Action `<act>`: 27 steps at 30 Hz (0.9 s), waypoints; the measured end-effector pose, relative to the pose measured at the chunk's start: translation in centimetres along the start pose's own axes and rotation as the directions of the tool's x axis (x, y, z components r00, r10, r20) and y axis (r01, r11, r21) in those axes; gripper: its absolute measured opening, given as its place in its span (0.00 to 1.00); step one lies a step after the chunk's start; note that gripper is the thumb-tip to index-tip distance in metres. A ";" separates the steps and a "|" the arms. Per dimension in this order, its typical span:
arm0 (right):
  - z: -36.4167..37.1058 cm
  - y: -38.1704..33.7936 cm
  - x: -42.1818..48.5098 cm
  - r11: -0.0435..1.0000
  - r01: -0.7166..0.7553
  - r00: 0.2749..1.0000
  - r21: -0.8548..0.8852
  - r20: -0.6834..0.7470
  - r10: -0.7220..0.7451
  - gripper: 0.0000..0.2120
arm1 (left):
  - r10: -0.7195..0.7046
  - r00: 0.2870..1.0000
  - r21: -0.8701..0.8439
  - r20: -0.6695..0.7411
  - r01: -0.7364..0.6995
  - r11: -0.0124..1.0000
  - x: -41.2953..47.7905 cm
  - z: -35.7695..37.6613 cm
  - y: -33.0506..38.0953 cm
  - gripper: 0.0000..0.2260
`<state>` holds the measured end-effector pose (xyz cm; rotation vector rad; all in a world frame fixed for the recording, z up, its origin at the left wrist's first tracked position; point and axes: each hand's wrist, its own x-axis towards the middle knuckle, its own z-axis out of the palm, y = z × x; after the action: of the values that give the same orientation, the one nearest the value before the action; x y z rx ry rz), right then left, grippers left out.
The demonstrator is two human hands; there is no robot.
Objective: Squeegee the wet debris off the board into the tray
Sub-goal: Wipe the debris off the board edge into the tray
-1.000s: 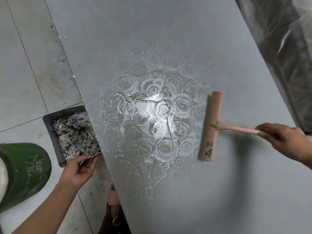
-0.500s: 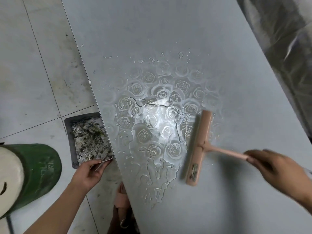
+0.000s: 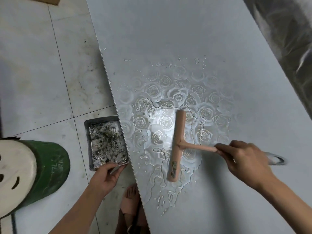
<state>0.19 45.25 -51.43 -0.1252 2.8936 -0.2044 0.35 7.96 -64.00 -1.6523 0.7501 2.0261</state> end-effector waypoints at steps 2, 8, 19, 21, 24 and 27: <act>0.2 -1.3 1.2 0.999 0.046 0.999 0.020 0.003 -0.046 0.04 | 0.009 1.000 -0.022 0.017 -0.009 1.000 0.1 0.0 -0.3 0.09; -1.2 -2.0 2.6 0.991 0.132 0.991 0.026 -0.027 -0.131 0.05 | 0.000 0.999 -0.106 0.035 0.004 0.994 1.7 -1.3 -1.2 0.08; -1.1 -5.5 5.0 0.980 0.201 0.978 0.000 0.051 -0.200 0.05 | 0.022 0.999 -0.184 0.045 -0.013 0.983 1.1 -1.0 -2.0 0.09; -2.1 -4.9 4.7 0.981 0.195 0.979 0.001 0.057 -0.195 0.07 | -0.003 1.000 -0.207 0.029 0.008 0.978 0.3 -0.6 -1.7 0.09; -2.9 -4.4 4.5 0.988 0.153 0.985 -0.031 0.080 -0.150 0.07 | -0.024 0.999 -0.237 0.035 0.031 0.971 -0.4 -0.4 -1.7 0.10; -1.7 -5.9 4.9 0.989 0.145 0.985 -0.039 0.100 -0.140 0.07 | -0.028 0.998 -0.259 0.054 0.041 0.965 -0.5 -0.5 -1.9 0.10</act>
<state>-4.55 39.19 -50.07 -0.3417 2.7949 -0.1524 2.00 9.10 -63.87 -1.7329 0.4487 2.2090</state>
